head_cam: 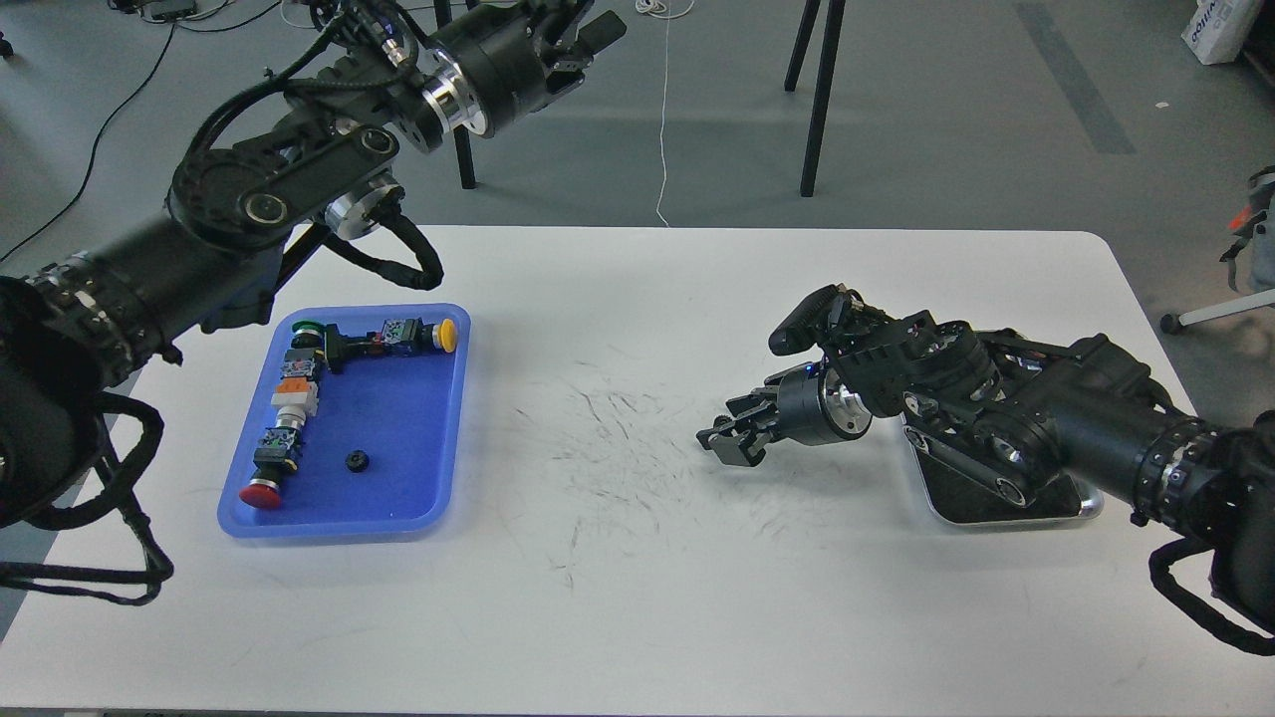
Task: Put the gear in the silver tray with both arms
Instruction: 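Close the right gripper around the black gear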
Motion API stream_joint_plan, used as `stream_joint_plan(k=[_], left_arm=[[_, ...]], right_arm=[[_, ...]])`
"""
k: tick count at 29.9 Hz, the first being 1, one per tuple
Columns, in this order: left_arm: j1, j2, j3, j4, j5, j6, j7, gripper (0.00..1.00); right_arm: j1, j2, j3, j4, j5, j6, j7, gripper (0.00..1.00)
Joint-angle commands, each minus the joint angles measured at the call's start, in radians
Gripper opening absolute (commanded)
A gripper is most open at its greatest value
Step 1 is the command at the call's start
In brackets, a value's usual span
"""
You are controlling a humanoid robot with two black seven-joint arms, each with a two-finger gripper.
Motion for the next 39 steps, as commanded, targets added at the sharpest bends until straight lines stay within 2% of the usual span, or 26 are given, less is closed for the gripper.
stream_joint_plan(k=[1,7,13,16,19,32,35,39], left_arm=[[0.000,0.000,0.000,0.000,0.001,0.000,0.000,1.00],[0.000,0.001,0.000,0.000,-0.001,0.000,0.000,1.00],[0.006,0.001,0.000,0.000,-0.001,0.000,0.000,1.00],[0.006,0.003,0.000,0.000,-0.001,0.000,0.000,1.00],[0.006,0.003,0.000,0.000,-0.001,0.000,0.000,1.00],[0.011,0.007,0.000,0.000,-0.001,0.000,0.000,1.00],[0.012,0.007,0.000,0.000,-0.001,0.000,0.000,1.00],[0.012,0.007,0.000,0.000,-0.001,0.000,0.000,1.00]], right_arm=[[0.000,0.001,-0.001,-0.003,0.000,0.002,0.000,0.50],[-0.002,0.001,-0.001,-0.008,0.000,0.000,0.000,0.47],[0.000,0.001,-0.001,-0.008,0.000,0.003,-0.024,0.44],[-0.002,0.001,-0.001,-0.006,0.000,0.003,-0.024,0.39],[-0.002,0.001,-0.001,-0.006,0.000,0.003,-0.024,0.38],[0.015,0.015,-0.054,-0.006,0.000,0.003,-0.019,0.11],[0.015,0.015,-0.057,-0.005,0.000,0.003,-0.019,0.07],[0.021,0.015,-0.055,-0.005,0.003,0.003,-0.018,0.07]])
